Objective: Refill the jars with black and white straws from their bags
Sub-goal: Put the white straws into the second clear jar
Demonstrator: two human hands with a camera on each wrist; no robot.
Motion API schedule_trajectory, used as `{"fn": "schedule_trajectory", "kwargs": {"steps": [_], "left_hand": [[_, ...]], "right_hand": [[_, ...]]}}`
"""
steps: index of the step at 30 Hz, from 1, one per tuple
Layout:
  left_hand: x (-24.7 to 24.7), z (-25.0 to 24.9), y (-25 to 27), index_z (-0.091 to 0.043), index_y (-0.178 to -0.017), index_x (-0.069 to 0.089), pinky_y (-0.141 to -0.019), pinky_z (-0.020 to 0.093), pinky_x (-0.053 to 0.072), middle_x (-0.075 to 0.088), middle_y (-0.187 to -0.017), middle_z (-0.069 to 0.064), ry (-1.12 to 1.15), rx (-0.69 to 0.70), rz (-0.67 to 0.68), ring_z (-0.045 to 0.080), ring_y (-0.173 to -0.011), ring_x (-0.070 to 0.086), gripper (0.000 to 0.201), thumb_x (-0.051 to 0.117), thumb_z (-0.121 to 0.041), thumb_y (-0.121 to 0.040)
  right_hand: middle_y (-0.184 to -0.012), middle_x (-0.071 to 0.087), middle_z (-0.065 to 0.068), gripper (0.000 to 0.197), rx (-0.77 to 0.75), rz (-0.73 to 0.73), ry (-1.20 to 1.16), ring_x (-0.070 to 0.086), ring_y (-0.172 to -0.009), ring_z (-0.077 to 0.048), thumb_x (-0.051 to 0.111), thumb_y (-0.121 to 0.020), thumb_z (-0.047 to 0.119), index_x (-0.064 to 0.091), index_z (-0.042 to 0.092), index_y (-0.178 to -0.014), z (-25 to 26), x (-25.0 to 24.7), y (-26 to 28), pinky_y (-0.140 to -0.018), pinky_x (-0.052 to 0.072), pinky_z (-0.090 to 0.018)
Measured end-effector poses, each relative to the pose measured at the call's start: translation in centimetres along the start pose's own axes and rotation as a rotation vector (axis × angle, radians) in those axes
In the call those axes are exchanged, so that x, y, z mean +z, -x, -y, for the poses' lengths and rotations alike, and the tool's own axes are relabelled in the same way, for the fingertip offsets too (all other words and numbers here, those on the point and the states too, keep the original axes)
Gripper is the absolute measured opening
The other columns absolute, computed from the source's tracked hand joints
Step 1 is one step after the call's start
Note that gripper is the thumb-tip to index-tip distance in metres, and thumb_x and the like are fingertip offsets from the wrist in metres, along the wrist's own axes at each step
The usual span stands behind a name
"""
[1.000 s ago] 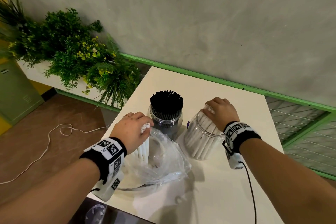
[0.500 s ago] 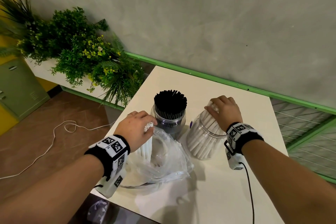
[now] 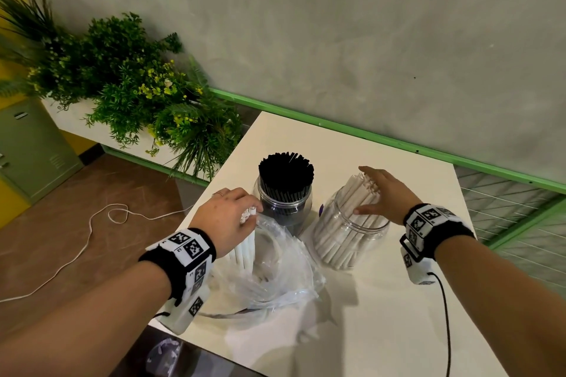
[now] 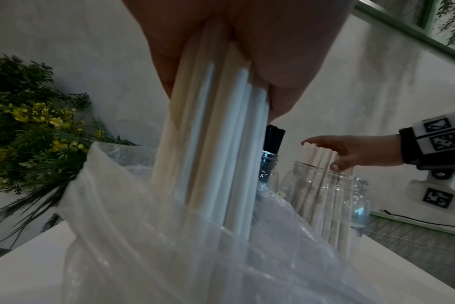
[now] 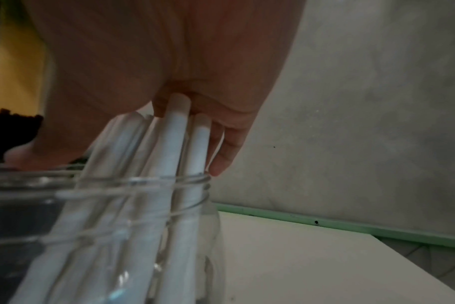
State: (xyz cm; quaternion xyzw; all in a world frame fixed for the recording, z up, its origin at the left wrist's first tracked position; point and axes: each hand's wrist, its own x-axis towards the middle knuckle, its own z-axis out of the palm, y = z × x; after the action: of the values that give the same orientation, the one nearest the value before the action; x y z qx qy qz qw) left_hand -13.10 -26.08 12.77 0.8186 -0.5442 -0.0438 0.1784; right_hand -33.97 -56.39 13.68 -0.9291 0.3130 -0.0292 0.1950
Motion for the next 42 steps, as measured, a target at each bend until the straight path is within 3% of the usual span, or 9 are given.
{"fn": "schedule_trajectory", "kwargs": {"steps": [7, 12, 16, 19, 24, 29, 31, 35, 42], "left_hand": [[-0.2, -0.3, 0.0, -0.03, -0.102, 0.064, -0.085, 0.03, 0.04, 0.062, -0.102, -0.008, -0.004, 0.001, -0.002, 0.021, -0.091, 0.055, 0.049, 0.025, -0.048, -0.078], [-0.1, -0.2, 0.0, -0.03, -0.101, 0.064, -0.084, 0.028, 0.037, 0.062, -0.101, -0.009, -0.001, -0.004, -0.005, 0.02, -0.091, 0.055, 0.048, 0.026, -0.048, -0.078], [-0.1, -0.3, 0.1, -0.029, -0.101, 0.065, -0.083, 0.028, 0.037, 0.062, -0.101, -0.008, 0.004, 0.008, -0.01, 0.021, -0.09, 0.056, 0.048, 0.027, -0.048, -0.079], [-0.2, -0.3, 0.0, -0.03, -0.103, 0.064, -0.086, 0.027, 0.036, 0.061, -0.103, -0.008, -0.002, 0.002, 0.01, 0.02, -0.093, 0.055, 0.052, 0.023, -0.049, -0.078], [-0.3, -0.5, 0.1, -0.029, -0.104, 0.064, -0.087, 0.028, 0.036, 0.061, -0.105, -0.008, -0.002, 0.002, 0.016, 0.021, -0.095, 0.054, 0.055, 0.022, -0.05, -0.076], [-0.3, -0.3, 0.2, -0.029, -0.104, 0.064, -0.087, 0.029, 0.037, 0.061, -0.104, -0.007, 0.004, 0.01, 0.013, 0.021, -0.094, 0.055, 0.053, 0.023, -0.049, -0.077], [-0.2, -0.2, 0.2, -0.029, -0.103, 0.064, -0.086, 0.028, 0.037, 0.061, -0.104, -0.008, 0.002, 0.019, 0.014, 0.021, -0.094, 0.055, 0.052, 0.024, -0.049, -0.078], [-0.2, 0.1, 0.2, -0.03, -0.104, 0.064, -0.086, 0.026, 0.035, 0.061, -0.104, -0.008, 0.008, 0.027, 0.02, 0.02, -0.094, 0.054, 0.052, 0.023, -0.049, -0.078], [-0.2, 0.8, 0.3, -0.03, -0.104, 0.064, -0.083, 0.024, 0.034, 0.061, -0.102, -0.009, 0.029, 0.054, -0.001, 0.02, -0.091, 0.055, 0.046, 0.029, -0.047, -0.079]], "right_hand": [[-0.109, 0.055, -0.001, 0.071, 0.011, -0.144, 0.021, 0.056, -0.099, -0.024, 0.084, -0.061, 0.048, 0.054, 0.015, -0.117, 0.0, 1.1, -1.0, -0.079, 0.045, -0.032], [-0.112, 0.057, -0.001, 0.069, 0.024, -0.165, 0.005, 0.054, -0.102, -0.023, 0.082, -0.065, 0.049, 0.055, 0.014, -0.117, 0.5, 1.5, -1.5, -0.084, 0.045, -0.034], [-0.093, 0.052, -0.002, 0.051, -0.027, -0.389, -0.014, 0.053, -0.09, -0.028, 0.082, -0.068, 0.042, 0.059, 0.008, -0.099, 0.2, 1.6, -1.7, -0.073, 0.04, -0.029], [-0.1, 0.054, -0.009, 0.053, -0.052, -0.441, 0.035, 0.052, -0.094, -0.031, 0.082, -0.069, 0.041, 0.06, 0.007, -0.104, 0.3, 1.9, -1.6, -0.08, 0.045, -0.035], [-0.123, 0.046, -0.01, 0.068, 0.019, -0.353, 0.116, 0.047, -0.111, -0.03, 0.077, -0.072, 0.049, 0.051, 0.017, -0.127, 0.6, 2.2, -1.0, -0.092, 0.045, -0.043], [-0.136, 0.039, -0.006, 0.075, -0.078, -0.233, 0.216, 0.045, -0.116, -0.028, 0.068, -0.081, 0.05, 0.033, 0.03, -0.144, 0.7, 1.9, -0.6, -0.092, 0.047, -0.043], [-0.131, 0.043, -0.004, 0.068, -0.066, -0.158, 0.274, 0.046, -0.117, -0.027, 0.061, -0.085, 0.052, 0.033, 0.03, -0.143, 1.1, 2.0, -0.7, -0.09, 0.047, -0.04], [-0.123, 0.05, -0.002, 0.055, 0.096, -0.189, 0.274, 0.049, -0.113, -0.027, 0.051, -0.089, 0.058, 0.043, 0.029, -0.134, 2.3, 2.3, -1.0, -0.082, 0.046, -0.037], [-0.125, 0.05, -0.006, 0.052, 0.16, -0.213, 0.292, 0.046, -0.115, -0.03, 0.049, -0.092, 0.054, 0.044, 0.025, -0.134, 2.6, 2.4, -0.6, -0.088, 0.043, -0.041]]}}
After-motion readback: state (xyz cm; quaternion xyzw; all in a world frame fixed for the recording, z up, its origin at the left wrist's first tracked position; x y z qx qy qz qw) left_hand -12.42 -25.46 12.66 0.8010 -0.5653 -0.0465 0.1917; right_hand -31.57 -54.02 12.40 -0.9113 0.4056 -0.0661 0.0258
